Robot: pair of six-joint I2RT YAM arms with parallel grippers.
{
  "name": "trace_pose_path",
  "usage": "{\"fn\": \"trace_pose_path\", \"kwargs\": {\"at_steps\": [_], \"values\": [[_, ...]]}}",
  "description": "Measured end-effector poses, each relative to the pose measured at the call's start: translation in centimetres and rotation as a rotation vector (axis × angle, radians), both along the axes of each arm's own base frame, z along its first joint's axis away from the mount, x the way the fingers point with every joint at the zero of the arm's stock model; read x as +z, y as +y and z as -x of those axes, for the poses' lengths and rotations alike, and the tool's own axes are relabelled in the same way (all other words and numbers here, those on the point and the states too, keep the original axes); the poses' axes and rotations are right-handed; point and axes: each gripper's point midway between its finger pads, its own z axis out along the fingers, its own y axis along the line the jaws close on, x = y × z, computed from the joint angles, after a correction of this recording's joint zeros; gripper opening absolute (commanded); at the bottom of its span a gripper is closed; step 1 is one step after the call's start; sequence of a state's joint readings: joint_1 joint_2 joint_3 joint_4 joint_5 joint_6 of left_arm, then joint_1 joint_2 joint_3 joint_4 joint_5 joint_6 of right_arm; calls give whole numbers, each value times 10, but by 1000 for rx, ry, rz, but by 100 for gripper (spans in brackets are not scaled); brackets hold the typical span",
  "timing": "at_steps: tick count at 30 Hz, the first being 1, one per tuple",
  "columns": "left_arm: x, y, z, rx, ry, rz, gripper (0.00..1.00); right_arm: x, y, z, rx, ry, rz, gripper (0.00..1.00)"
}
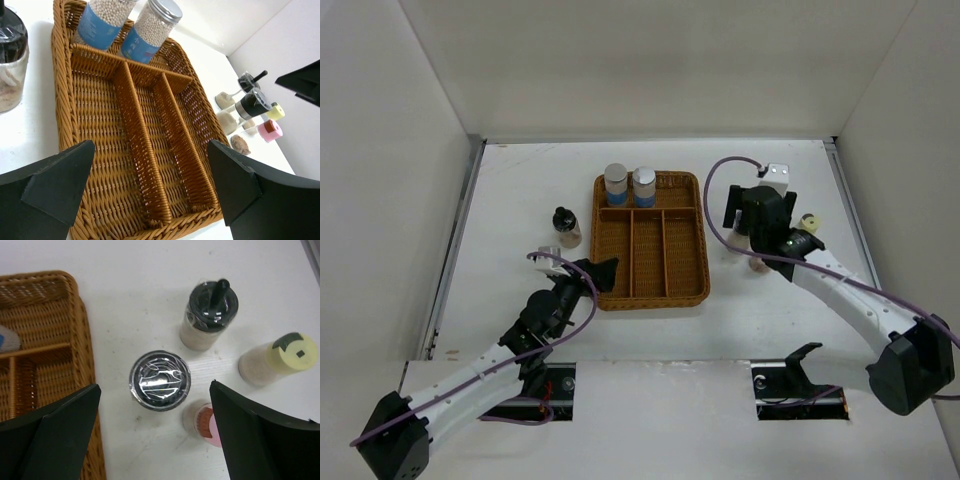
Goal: Organize the condiment bottles
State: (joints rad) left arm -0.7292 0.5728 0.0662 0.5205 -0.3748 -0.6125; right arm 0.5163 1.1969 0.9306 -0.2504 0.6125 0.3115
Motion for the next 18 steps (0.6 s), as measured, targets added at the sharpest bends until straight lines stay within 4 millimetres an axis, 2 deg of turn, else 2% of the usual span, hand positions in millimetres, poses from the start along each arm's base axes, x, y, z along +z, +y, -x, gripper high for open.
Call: {"fn": "trace_pose_path", "kwargs": {"at_steps": [4, 8, 12, 16, 18], "values": [[-2, -1, 0, -4, 7, -2, 100, -17, -10, 3, -10, 59, 2, 99], [-3, -2, 0, -8, 12, -3, 100, -29, -10, -1, -2, 93, -5, 99], [-3, -1, -1, -5, 12, -2, 100, -50, -8, -6, 8, 153, 5, 98], [-4, -1, -1, -7, 14, -1, 100, -66, -8, -13, 8, 189, 9, 96], [-6, -1, -1, -5, 20, -5, 100, -72, -8, -16, 4, 198, 12, 91]]}}
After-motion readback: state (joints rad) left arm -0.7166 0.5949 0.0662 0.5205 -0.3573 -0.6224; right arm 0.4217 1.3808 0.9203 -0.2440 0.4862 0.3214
